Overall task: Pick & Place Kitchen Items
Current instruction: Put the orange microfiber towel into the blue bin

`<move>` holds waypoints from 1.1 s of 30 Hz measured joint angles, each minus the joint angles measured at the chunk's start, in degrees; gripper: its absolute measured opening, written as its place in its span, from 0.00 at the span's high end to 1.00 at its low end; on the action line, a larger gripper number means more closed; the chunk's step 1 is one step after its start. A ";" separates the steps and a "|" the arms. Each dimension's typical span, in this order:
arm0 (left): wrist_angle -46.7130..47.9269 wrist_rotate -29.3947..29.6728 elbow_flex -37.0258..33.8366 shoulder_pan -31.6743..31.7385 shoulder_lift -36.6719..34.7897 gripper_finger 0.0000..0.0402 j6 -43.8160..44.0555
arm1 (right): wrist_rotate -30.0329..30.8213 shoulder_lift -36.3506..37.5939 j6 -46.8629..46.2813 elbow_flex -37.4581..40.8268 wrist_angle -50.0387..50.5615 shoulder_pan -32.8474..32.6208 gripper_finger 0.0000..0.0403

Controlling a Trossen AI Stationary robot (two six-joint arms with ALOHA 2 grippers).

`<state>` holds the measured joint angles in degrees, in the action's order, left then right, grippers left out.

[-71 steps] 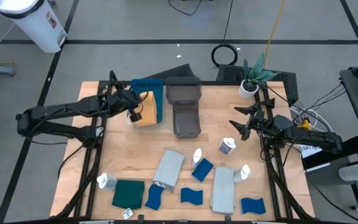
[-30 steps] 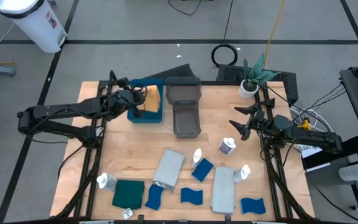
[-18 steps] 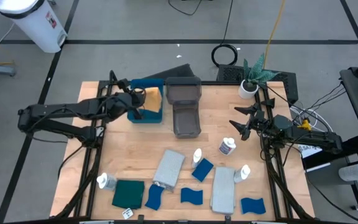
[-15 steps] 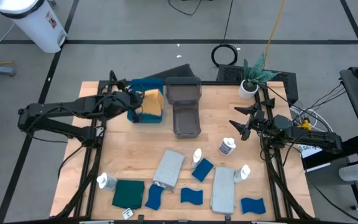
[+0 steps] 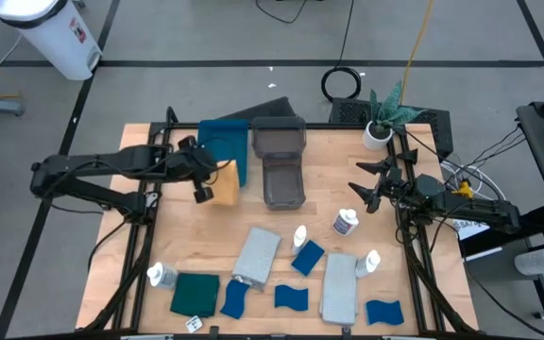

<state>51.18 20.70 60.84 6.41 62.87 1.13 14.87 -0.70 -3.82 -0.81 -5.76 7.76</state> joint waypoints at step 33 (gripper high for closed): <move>-8.77 -2.24 -0.23 19.98 9.57 0.95 -16.18 | 0.00 0.01 -0.01 0.00 0.00 -0.01 0.17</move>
<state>42.41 18.46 60.61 26.39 72.44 -15.05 14.87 -0.69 -3.83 -0.81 -5.76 7.75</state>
